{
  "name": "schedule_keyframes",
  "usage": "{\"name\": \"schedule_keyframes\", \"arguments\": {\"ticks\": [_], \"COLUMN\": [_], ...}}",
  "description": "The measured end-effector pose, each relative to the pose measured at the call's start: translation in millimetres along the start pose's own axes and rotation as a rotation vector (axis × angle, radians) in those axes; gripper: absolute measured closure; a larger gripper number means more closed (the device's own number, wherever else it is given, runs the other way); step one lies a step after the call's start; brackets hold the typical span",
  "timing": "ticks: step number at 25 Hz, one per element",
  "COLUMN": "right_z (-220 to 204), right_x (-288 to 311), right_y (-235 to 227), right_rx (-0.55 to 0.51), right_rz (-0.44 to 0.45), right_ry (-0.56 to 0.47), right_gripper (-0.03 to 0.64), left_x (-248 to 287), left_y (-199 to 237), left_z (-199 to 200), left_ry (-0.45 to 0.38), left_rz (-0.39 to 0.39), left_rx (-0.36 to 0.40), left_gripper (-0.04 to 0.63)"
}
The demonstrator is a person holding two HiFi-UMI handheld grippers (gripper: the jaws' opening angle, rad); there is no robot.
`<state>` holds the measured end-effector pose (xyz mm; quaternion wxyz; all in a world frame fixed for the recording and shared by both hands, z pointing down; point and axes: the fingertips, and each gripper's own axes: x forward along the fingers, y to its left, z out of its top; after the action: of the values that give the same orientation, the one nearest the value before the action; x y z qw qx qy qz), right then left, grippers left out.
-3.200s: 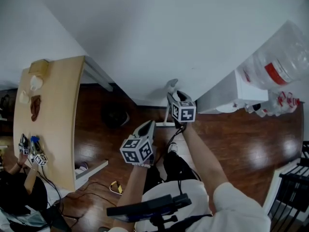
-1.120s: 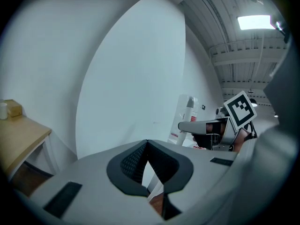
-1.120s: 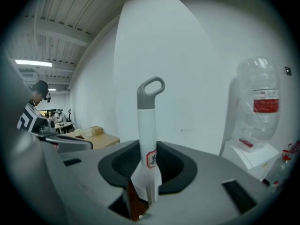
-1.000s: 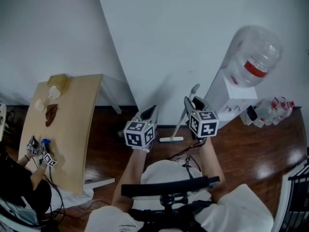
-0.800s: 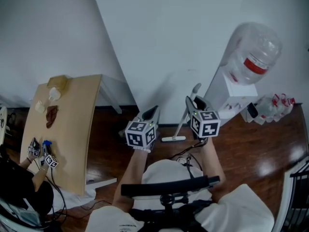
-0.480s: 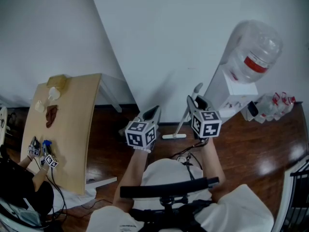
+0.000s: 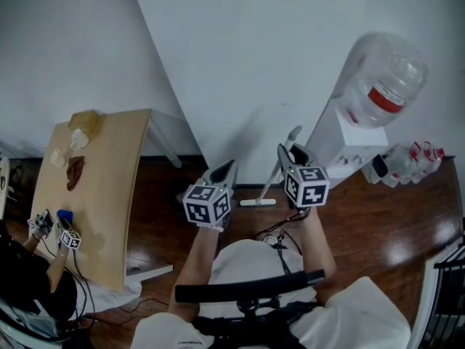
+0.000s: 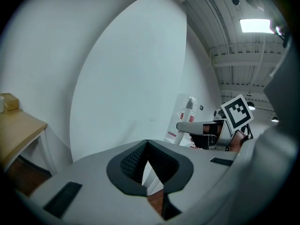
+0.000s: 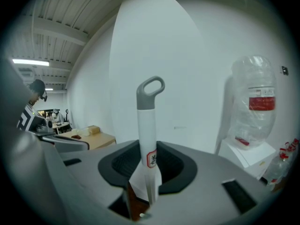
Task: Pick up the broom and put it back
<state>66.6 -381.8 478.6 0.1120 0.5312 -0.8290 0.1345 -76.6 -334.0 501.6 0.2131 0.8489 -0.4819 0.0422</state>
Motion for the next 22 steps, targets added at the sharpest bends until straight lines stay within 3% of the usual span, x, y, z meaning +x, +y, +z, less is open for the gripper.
{"name": "schedule_keyframes", "arguments": {"ticks": [12,22], "right_z": [-25,-118], "right_x": [40,93], "right_y": [2,-19], "right_rx": [-0.015,0.010], "right_rz": [0.039,0.059], "right_ry": [0.060,0.224], "right_gripper": [0.487,0.486], "left_x": [-7,-4], "left_y": [3,7], "left_z": [-24,-83], "left_ry": [0.027,0.073], "left_rz": [0.036,0.061], "left_rx": [-0.080,-0.161], "left_gripper": [0.606,0.606]}}
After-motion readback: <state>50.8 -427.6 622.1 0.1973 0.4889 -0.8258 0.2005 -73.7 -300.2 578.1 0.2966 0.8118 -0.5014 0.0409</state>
